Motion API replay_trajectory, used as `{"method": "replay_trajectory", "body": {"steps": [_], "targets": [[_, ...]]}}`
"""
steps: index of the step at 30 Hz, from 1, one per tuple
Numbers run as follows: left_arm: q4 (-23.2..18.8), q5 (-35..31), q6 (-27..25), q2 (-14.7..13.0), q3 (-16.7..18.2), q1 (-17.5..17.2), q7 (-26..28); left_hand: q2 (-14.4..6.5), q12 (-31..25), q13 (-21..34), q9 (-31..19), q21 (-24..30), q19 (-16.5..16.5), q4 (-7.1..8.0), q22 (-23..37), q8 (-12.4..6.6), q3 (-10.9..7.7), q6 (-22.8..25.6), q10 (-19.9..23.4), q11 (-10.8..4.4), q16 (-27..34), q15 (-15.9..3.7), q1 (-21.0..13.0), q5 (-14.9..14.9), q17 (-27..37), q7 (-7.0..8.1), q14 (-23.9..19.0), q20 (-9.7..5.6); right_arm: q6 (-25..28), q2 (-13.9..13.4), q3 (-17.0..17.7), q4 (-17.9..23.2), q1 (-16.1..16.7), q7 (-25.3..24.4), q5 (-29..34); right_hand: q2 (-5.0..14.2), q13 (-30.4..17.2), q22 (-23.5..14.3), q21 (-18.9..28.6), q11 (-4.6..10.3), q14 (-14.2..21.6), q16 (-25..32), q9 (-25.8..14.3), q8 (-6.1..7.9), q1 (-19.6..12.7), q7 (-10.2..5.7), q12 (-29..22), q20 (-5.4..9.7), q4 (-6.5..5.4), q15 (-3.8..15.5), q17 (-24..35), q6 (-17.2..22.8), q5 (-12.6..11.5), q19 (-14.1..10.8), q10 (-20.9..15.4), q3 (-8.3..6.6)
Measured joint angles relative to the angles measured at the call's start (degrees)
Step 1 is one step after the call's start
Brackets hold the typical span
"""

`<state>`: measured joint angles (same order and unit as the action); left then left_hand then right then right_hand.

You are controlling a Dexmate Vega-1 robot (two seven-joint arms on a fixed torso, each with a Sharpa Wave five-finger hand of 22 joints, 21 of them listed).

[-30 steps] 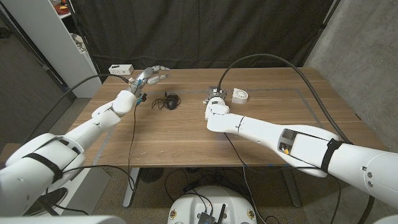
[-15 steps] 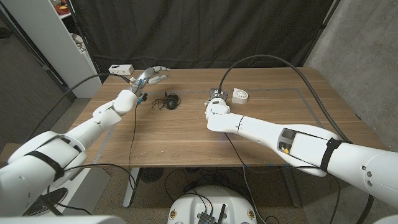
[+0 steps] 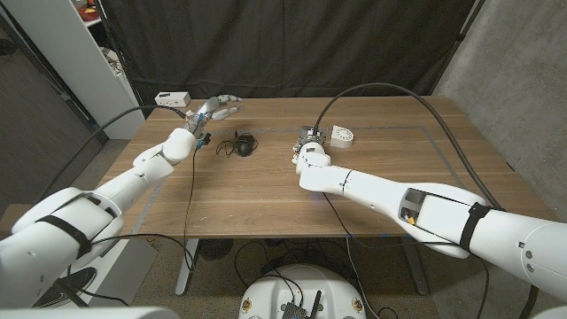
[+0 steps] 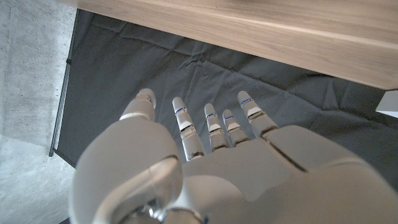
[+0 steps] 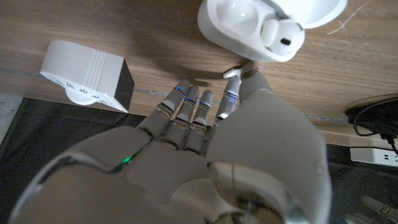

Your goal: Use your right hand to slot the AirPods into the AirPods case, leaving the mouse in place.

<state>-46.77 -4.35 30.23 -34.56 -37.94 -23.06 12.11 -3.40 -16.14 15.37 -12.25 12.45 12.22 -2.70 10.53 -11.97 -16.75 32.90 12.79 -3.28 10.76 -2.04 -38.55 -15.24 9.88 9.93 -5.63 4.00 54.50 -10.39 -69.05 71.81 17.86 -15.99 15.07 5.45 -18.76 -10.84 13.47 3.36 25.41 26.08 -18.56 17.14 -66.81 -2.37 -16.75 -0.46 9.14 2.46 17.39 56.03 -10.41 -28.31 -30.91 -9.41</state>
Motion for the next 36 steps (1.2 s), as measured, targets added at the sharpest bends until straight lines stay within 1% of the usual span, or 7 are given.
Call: {"method": "replay_trajectory", "body": {"steps": [4,7,11,23,25,30,36], "targets": [[1.43,0.02,1.08,0.47,-0.26,0.67,0.10,0.00,0.00,0.00,0.00,0.00,0.00,0.00,0.00,0.00,0.00,0.14,0.11,-0.10,0.00,0.00,0.00,0.22,0.00,-0.13,0.00,0.00,-0.77,-1.56,1.04,2.68,1.31,-0.96,0.36,0.07,-0.27,-0.01,0.00,0.75,0.31,0.00,0.00,1.04,-0.52,-0.31,-0.21,-0.07,0.01,0.30,-0.29,0.33,0.00,0.07,-0.74,-0.48],[2.78,0.04,1.77,0.86,-0.49,1.22,0.20,0.00,0.00,0.00,0.00,0.00,0.00,-0.06,0.00,0.00,0.41,0.45,0.11,-0.09,0.00,0.00,0.00,0.23,0.00,0.18,0.00,0.00,-1.18,-3.04,1.78,5.09,2.35,-1.27,0.48,0.04,-0.27,-0.01,0.00,1.89,0.31,0.00,0.00,1.05,-0.54,-1.03,-0.21,-0.36,0.04,0.30,-0.32,0.76,0.01,0.36,-0.78,-0.50],[4.35,0.11,2.95,1.34,-0.80,1.90,0.43,-0.24,0.00,0.00,-0.01,-0.46,0.00,0.01,0.00,0.00,0.48,0.45,0.33,-0.30,0.00,0.00,-0.24,0.22,0.00,0.18,0.00,0.00,-2.23,-5.70,3.28,10.12,4.31,-1.74,0.70,-0.22,-0.27,-0.01,0.00,2.22,0.31,0.00,-0.11,1.05,-1.14,-2.16,-0.21,-0.36,-0.06,0.30,-0.22,0.87,0.01,0.36,-1.05,-0.88],[9.51,0.56,5.78,2.87,-2.17,4.12,0.45,-0.46,0.00,0.00,-0.01,-0.46,0.00,-0.24,-0.01,0.00,0.72,0.45,0.33,-0.30,0.00,0.00,-0.01,0.66,0.00,0.18,0.00,0.00,-8.55,-12.09,8.42,22.01,10.56,-3.83,1.43,0.31,-0.53,-0.01,0.00,2.97,0.30,-0.01,-0.21,1.05,-0.88,-2.89,-0.21,-0.14,-0.06,0.30,-0.22,0.79,0.02,0.58,-0.92,-0.88],[9.78,0.62,5.98,2.98,-2.31,4.25,0.45,-0.46,0.00,0.00,-0.01,-0.46,0.00,-0.24,-0.01,0.00,0.71,0.45,0.33,-0.30,0.00,0.00,-0.01,0.66,0.00,0.18,0.00,0.00,-9.42,-13.12,9.20,23.51,11.54,-3.84,1.44,0.31,-0.53,-0.01,0.00,3.49,0.30,-0.02,-0.21,1.04,-0.88,-3.66,-0.21,0.18,-0.06,0.30,-0.23,0.97,0.02,0.90,-1.10,-0.88],[9.94,0.85,6.05,3.07,-2.58,4.32,0.67,-0.46,0.03,0.00,-0.01,-0.46,0.00,-0.24,-0.01,0.00,0.71,0.45,0.33,-0.30,0.00,0.00,-0.01,0.66,0.01,0.18,0.00,0.00,-13.16,-16.09,11.02,27.01,14.00,-3.06,1.53,0.76,-0.80,0.14,-0.36,5.42,0.08,-0.06,-0.21,0.99,-1.34,-3.91,-0.20,0.90,-0.05,0.09,0.04,1.20,0.05,1.62,-1.62,-0.87],[8.90,1.00,5.31,2.97,-2.70,3.92,1.04,-0.69,0.26,0.01,-0.01,-0.46,0.00,-0.24,-0.01,0.00,0.71,0.45,0.33,-0.29,0.00,0.00,-0.24,1.06,0.01,0.18,0.00,0.00,-16.60,-19.49,12.85,30.29,16.58,-1.36,1.95,0.98,-0.80,0.20,-0.39,5.89,-0.34,-0.07,-0.21,0.93,-1.57,-4.86,-0.44,1.33,-0.05,0.08,0.08,1.55,0.22,1.98,-1.48,-0.87]]}}
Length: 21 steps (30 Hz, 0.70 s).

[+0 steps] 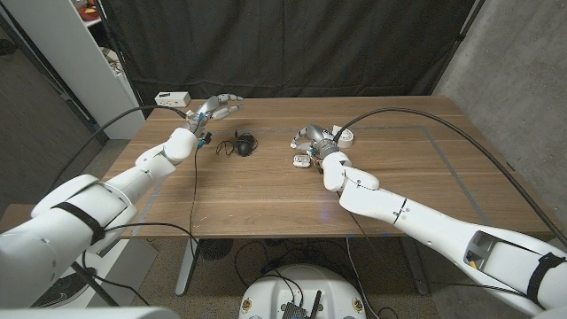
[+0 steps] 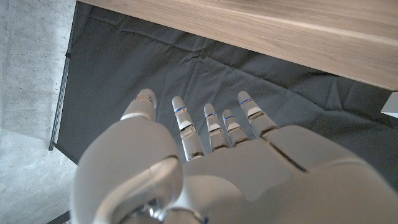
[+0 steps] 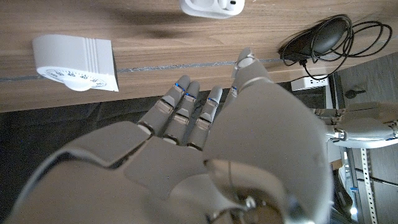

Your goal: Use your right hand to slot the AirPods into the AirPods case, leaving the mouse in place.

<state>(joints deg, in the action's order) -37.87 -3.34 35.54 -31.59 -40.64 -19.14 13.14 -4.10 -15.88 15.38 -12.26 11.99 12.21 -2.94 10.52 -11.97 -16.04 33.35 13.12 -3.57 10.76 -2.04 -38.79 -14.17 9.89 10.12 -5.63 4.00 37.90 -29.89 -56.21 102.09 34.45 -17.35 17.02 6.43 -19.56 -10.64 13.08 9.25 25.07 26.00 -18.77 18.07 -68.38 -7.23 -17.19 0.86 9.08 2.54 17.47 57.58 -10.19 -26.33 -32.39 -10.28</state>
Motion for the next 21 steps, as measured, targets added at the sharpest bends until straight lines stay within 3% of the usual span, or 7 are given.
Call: {"method": "replay_trajectory", "body": {"steps": [2,12,21], "targets": [[-0.28,0.01,-0.09,-0.02,-0.01,-0.12,0.08,0.00,0.00,0.00,0.00,0.00,0.00,0.00,0.00,0.00,0.00,0.00,0.00,0.00,0.00,0.00,0.00,0.00,0.00,0.00,0.00,0.00,-1.03,-0.79,0.43,0.76,0.62,0.86,0.21,0.16,-0.19,0.04,-0.10,0.73,-0.09,-0.37,0.00,-0.11,-0.16,-0.23,0.00,0.18,0.00,-0.09,0.09,0.13,0.00,-0.18,0.12,0.00],[-2.35,0.02,-1.76,-0.14,-0.05,-1.01,0.34,-0.38,0.00,0.00,0.00,0.00,0.00,0.01,0.00,0.00,0.48,0.00,0.00,0.00,0.00,0.00,0.10,0.00,0.00,0.00,0.00,0.00,-2.74,-5.20,3.73,5.95,4.42,5.15,0.93,0.46,-0.26,0.05,-0.10,1.03,-0.71,-0.49,-1.68,-0.12,-0.46,-1.16,0.00,0.48,0.01,-0.08,0.28,-0.06,0.00,0.13,0.41,0.00],[-4.92,-0.10,-3.29,-0.53,0.23,-2.06,0.42,-0.45,0.00,0.00,-0.01,0.00,0.00,-0.23,0.00,0.00,0.71,0.00,0.00,0.01,0.00,0.00,0.16,0.43,0.00,0.00,0.00,0.00,-1.98,-6.88,5.35,8.09,5.84,8.50,0.93,0.66,-0.26,0.05,-0.10,0.80,-1.21,-0.49,-1.67,-0.55,-0.66,-1.60,0.27,0.48,-0.17,0.01,0.29,-0.08,0.00,0.13,1.23,0.18]]}}
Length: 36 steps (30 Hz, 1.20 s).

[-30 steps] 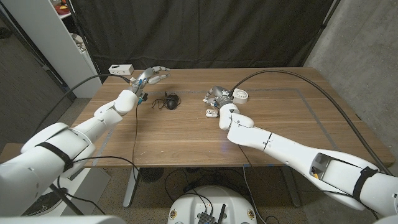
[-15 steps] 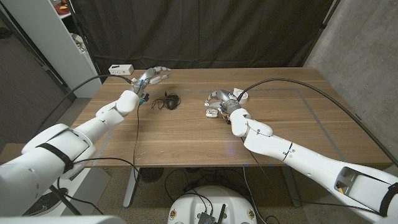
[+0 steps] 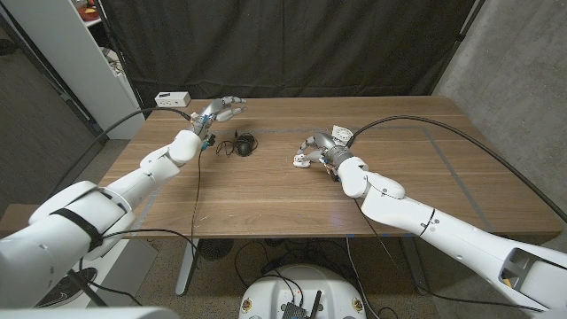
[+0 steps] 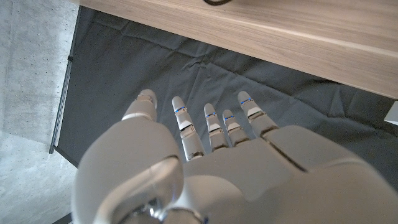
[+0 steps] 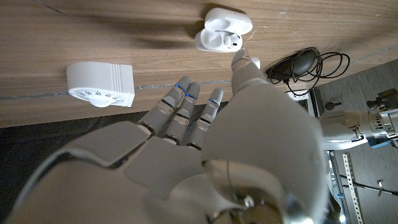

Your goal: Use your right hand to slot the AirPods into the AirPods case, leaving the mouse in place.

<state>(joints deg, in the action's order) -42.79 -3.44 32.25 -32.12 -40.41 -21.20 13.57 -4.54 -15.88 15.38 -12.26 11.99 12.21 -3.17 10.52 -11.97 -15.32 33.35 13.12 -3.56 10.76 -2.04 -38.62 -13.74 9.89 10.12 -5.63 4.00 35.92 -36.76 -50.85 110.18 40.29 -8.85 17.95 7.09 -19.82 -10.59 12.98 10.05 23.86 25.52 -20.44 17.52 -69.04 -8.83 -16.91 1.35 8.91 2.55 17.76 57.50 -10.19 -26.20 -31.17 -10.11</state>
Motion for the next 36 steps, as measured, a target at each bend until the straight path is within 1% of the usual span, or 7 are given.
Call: {"method": "replay_trajectory", "body": {"steps": [3,14,18,22,25,30,36], "targets": [[-1.09,-0.12,-0.79,-0.22,0.24,-0.47,0.14,0.00,0.00,0.00,0.00,0.00,0.00,0.00,0.00,0.00,0.00,0.00,0.00,0.00,0.00,0.00,0.00,0.00,0.00,0.00,0.00,0.00,0.66,-0.20,0.40,0.50,0.22,1.02,-0.04,-0.30,-0.06,0.00,0.00,0.00,0.00,0.00,0.04,-0.44,0.30,-0.03,0.00,0.00,-0.20,0.00,0.21,0.03,-0.01,0.00,0.00,0.20],[-4.41,-0.50,-2.96,-0.87,1.03,-1.92,0.46,-0.30,0.01,0.00,0.00,0.00,0.00,-0.24,0.00,0.00,0.24,0.00,0.00,0.00,0.00,0.00,-0.31,0.00,0.00,0.00,0.00,0.00,4.06,0.59,0.57,0.71,0.22,2.95,-0.13,-0.43,-0.28,-0.01,0.00,0.00,0.00,-0.26,0.40,-0.46,1.22,-0.32,0.00,-0.01,-0.49,0.00,0.21,-0.27,-0.01,0.00,0.00,0.49],[-5.28,-0.60,-3.56,-1.07,1.33,-2.28,0.49,-0.30,0.21,0.00,0.00,0.00,0.00,-0.40,0.00,0.43,0.39,0.00,0.00,0.00,0.00,0.00,-0.31,0.00,0.00,0.00,0.00,0.00,5.49,0.83,0.39,0.69,-0.15,3.60,-0.37,-0.66,-0.27,0.00,0.00,-0.52,0.00,-0.40,0.43,-0.80,1.44,-0.32,0.00,-0.22,-0.72,0.00,0.22,-0.27,-0.01,-0.22,-0.09,0.72],[-5.86,-0.65,-3.83,-1.20,1.56,-2.60,0.49,-0.53,0.21,0.00,0.00,0.00,0.00,-0.23,0.00,0.44,0.55,0.00,0.00,0.00,0.00,0.00,-0.08,0.46,0.00,0.00,0.00,0.00,7.57,1.07,0.06,0.90,-0.66,4.31,-0.72,-0.58,-0.27,-0.01,0.00,-0.54,0.00,-0.40,0.58,-0.90,1.98,-0.31,0.00,-0.22,-1.02,0.00,0.22,-0.28,-0.01,-0.22,-0.08,1.03],[-6.04,-0.66,-3.88,-1.26,1.68,-2.79,0.49,-0.56,0.21,0.00,0.00,0.00,0.00,-0.24,0.00,0.44,0.86,0.00,0.00,0.00,0.00,0.00,-0.11,0.46,0.00,0.00,0.00,0.00,8.77,1.20,-0.11,1.23,-1.00,4.63,-0.96,-0.60,-0.27,-0.01,0.00,-0.95,0.00,-0.40,0.68,-0.94,2.42,-0.31,0.00,-0.83,-1.05,0.00,0.22,-0.28,0.00,-0.21,-0.34,1.06],[-6.27,-0.66,-3.88,-1.33,1.89,-3.09,0.40,-0.88,0.21,0.00,0.00,0.00,0.00,-0.24,0.00,0.44,0.86,0.00,0.00,0.00,0.00,0.00,-0.43,0.46,0.00,0.00,0.00,0.00,11.32,1.49,-0.60,1.81,-1.73,5.09,-1.59,-0.82,-0.27,-0.01,0.00,-1.48,0.00,-0.40,0.75,-1.12,3.24,-0.16,0.40,-0.83,-1.46,0.00,0.22,-0.14,0.00,-0.21,0.19,1.46],[-6.31,-0.66,-3.87,-1.40,2.08,-3.25,0.26,-0.98,0.21,0.00,0.00,0.00,0.00,-0.49,0.00,0.44,1.10,0.00,0.00,0.00,0.00,0.00,-0.53,0.46,0.00,0.00,0.00,0.00,13.06,1.79,-1.28,2.16,-2.59,5.25,-2.33,-0.82,-0.11,-0.01,0.00,-2.31,-0.49,-0.40,0.91,-1.44,3.70,0.07,0.85,-1.45,-1.73,0.03,0.22,-0.39,0.00,-0.21,1.16,1.74]]}}
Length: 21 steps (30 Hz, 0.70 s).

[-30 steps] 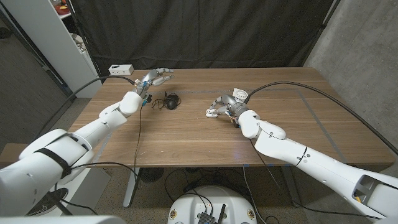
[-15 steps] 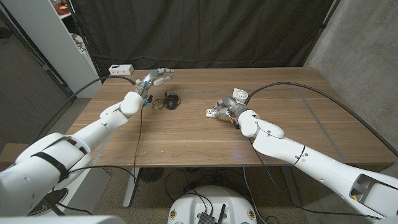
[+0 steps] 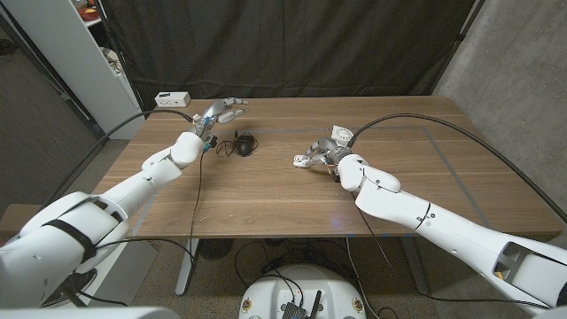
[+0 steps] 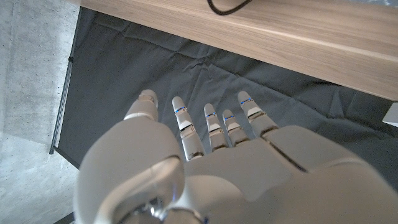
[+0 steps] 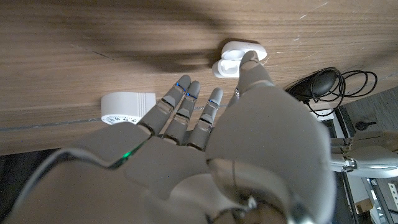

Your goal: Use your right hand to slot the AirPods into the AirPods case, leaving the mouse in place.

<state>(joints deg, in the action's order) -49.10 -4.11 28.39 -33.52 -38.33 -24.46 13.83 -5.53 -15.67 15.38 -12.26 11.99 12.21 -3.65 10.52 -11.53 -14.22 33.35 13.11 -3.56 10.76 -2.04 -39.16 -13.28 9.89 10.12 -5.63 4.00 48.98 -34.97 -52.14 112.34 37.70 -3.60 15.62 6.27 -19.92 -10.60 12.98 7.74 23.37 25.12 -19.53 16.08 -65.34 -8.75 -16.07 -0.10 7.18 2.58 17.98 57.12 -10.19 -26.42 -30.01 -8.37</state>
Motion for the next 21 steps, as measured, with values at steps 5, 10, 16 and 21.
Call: {"method": "replay_trajectory", "body": {"steps": [5,10,16,21], "targets": [[0.27,0.00,0.29,-0.03,0.09,-0.01,-0.19,-0.30,0.00,0.00,0.00,0.00,0.00,0.00,0.00,0.00,0.00,0.00,0.00,0.00,0.00,0.00,-0.30,0.39,0.00,0.00,0.00,0.00,1.50,0.25,-0.71,0.04,-1.01,0.27,-0.95,0.01,0.00,0.00,0.00,-0.28,-1.92,-0.74,0.18,-0.45,1.54,-0.06,1.23,-0.47,-0.33,-0.10,0.22,-0.43,0.00,0.47,2.42,0.33],[0.63,0.00,0.51,-0.03,0.09,0.13,-0.41,-0.42,0.21,0.00,0.00,0.00,0.00,-0.24,0.00,0.00,0.24,0.00,-0.23,0.23,0.00,0.00,-0.18,0.39,0.00,0.00,0.00,0.00,2.48,0.45,-1.39,-0.11,-2.01,0.44,-1.77,0.29,0.27,0.00,0.00,-0.77,-2.71,-1.18,0.50,-0.89,1.82,-0.13,1.88,-0.61,-0.56,-0.11,0.16,-0.74,0.00,0.62,3.76,0.56],[1.00,0.02,0.69,-0.01,0.09,0.41,-0.68,-0.53,0.21,0.00,0.00,0.00,0.00,-0.24,0.00,0.00,0.24,0.00,-0.32,0.31,0.00,0.00,-0.07,0.39,0.00,0.00,0.00,0.00,3.09,0.56,-1.89,-0.51,-2.68,0.34,-2.65,0.16,0.27,0.00,0.00,-0.96,-3.20,-1.18,0.55,-1.28,2.28,-0.12,1.88,-0.83,-0.56,-0.23,0.09,-0.75,0.00,0.84,3.96,0.56],[1.14,0.07,0.69,0.01,0.10,0.48,-0.78,-0.53,0.21,0.00,0.00,0.00,0.00,-0.39,0.00,0.00,0.39,0.00,-0.32,0.31,0.00,0.00,-0.07,0.39,0.00,0.00,0.00,0.00,3.14,0.62,-2.20,-1.14,-3.14,-0.46,-3.42,0.23,0.54,0.00,0.00,-0.84,-3.20,-1.17,0.67,-1.33,2.34,-0.36,2.10,-0.83,-0.40,-0.23,0.09,-1.13,0.01,0.83,4.09,0.72]]}}
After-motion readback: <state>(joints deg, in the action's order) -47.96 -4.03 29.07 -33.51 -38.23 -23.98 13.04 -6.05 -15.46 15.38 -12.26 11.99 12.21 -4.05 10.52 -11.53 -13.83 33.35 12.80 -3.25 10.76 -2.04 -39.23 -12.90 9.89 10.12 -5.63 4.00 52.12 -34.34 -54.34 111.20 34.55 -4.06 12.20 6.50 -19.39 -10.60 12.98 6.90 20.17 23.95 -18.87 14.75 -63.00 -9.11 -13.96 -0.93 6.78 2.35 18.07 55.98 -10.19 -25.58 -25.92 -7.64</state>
